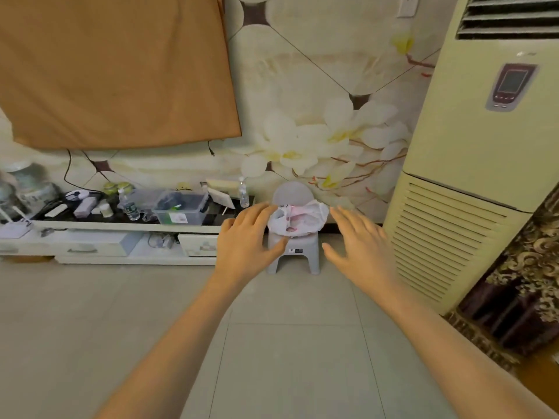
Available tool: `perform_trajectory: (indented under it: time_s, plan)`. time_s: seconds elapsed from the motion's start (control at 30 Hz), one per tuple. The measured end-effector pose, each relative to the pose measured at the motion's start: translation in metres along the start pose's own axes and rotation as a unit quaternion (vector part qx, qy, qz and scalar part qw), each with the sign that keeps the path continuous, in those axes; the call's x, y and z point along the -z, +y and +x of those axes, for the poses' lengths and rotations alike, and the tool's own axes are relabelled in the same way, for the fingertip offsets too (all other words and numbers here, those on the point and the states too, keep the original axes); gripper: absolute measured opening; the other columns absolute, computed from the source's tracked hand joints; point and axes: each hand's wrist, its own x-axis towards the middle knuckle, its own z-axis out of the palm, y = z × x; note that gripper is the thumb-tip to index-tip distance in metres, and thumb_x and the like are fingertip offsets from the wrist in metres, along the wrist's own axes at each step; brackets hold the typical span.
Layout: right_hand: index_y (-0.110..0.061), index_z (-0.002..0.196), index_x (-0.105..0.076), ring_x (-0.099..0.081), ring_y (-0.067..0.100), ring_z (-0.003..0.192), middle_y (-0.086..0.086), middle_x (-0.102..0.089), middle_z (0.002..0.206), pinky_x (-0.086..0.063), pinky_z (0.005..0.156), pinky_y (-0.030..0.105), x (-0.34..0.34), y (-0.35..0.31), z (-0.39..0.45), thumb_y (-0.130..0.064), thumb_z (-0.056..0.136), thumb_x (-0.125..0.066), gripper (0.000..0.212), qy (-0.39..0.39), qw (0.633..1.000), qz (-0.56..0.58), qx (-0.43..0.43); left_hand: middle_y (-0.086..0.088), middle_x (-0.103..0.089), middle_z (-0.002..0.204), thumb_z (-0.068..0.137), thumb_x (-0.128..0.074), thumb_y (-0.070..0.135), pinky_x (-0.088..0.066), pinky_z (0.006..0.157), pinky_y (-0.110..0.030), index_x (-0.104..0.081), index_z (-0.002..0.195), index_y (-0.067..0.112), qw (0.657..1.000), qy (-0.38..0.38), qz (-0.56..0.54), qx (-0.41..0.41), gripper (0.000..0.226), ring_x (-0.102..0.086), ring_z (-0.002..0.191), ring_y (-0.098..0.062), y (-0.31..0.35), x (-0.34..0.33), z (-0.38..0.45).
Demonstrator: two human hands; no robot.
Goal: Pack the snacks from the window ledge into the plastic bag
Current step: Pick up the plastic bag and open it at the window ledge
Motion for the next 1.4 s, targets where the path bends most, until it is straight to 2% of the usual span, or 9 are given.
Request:
perform_trajectory:
  time_s: [0.17,0.33,0.47,0.67,0.97,1.23,1.4]
  plan:
    - [-0.012,0.126,-0.061,-0.063,0.026,0.108,0.006,-0.063,0.125,-0.053,0.081,0.038,-0.064,0.031,0.052,-0.035,0.067,-0.082,0.066,-0.027,1.000,0.000,0.013,0.008,-0.057,0.131,0.075,-0.048,0.060,-0.043,0.084,-0.034,-0.056,0.127,0.028,0.999,-0.032,-0.006,0.031,0.062,-0.055,0.118,-0.014,-0.039,-0.069,0.054]
    - [-0.011,0.124,-0.062,-0.064,0.026,0.107,0.007,-0.063,0.125,-0.052,0.083,0.037,-0.123,0.077,0.103,-0.033,0.067,-0.082,0.065,-0.038,0.999,-0.003,0.015,0.005,-0.057,0.131,0.074,-0.048,0.060,-0.045,0.083,-0.036,-0.057,0.126,0.025,0.997,-0.070,0.001,0.032,0.063,-0.056,0.117,-0.017,-0.061,-0.133,0.110]
    - [-0.012,0.123,-0.062,-0.064,0.027,0.106,0.009,-0.063,0.124,-0.052,0.083,0.037,-0.174,0.122,0.145,-0.032,0.064,-0.084,0.066,-0.053,0.998,-0.004,0.017,0.004,-0.056,0.132,0.071,-0.064,0.054,-0.045,0.085,-0.038,-0.056,0.127,0.025,0.995,-0.090,0.009,0.034,0.063,-0.056,0.117,-0.018,-0.073,-0.189,0.159]
    - [-0.011,0.117,-0.066,-0.066,0.029,0.101,0.010,-0.066,0.119,-0.054,0.080,0.039,-0.275,0.206,0.215,-0.029,0.060,-0.087,0.063,-0.079,0.996,0.015,0.028,0.004,-0.058,0.130,0.067,-0.073,0.052,-0.047,0.083,-0.039,-0.057,0.126,0.026,0.988,-0.133,0.027,0.071,0.066,-0.059,0.114,-0.019,-0.085,-0.292,0.229]
    - [-0.010,0.112,-0.069,-0.068,0.031,0.094,0.012,-0.068,0.114,-0.055,0.075,0.042,-0.403,0.310,0.324,-0.029,0.055,-0.089,0.063,-0.181,0.982,0.033,0.047,0.003,-0.056,0.132,0.068,-0.071,0.052,-0.047,0.088,-0.044,-0.054,0.127,0.025,0.964,-0.218,0.037,0.145,0.067,-0.057,0.116,-0.021,-0.101,-0.421,0.332]
    - [-0.008,0.112,-0.067,-0.067,0.037,0.096,0.018,-0.066,0.114,-0.056,0.077,0.048,-0.530,0.337,0.384,-0.025,0.058,-0.088,0.060,-0.294,0.952,0.058,0.057,0.003,-0.046,0.144,0.076,-0.065,0.060,-0.037,0.103,-0.046,-0.046,0.136,0.028,0.946,-0.269,0.011,0.182,0.070,-0.046,0.129,-0.022,-0.151,-0.527,0.393]
    - [-0.004,0.110,-0.068,-0.067,0.041,0.093,0.022,-0.067,0.111,-0.056,0.074,0.053,-0.623,0.354,0.412,-0.023,0.061,-0.087,0.055,-0.354,0.934,0.042,0.038,0.004,-0.038,0.150,0.081,-0.059,0.061,-0.032,0.107,-0.043,-0.039,0.142,0.029,0.928,-0.328,-0.010,0.175,0.071,-0.039,0.135,-0.021,-0.192,-0.624,0.434]
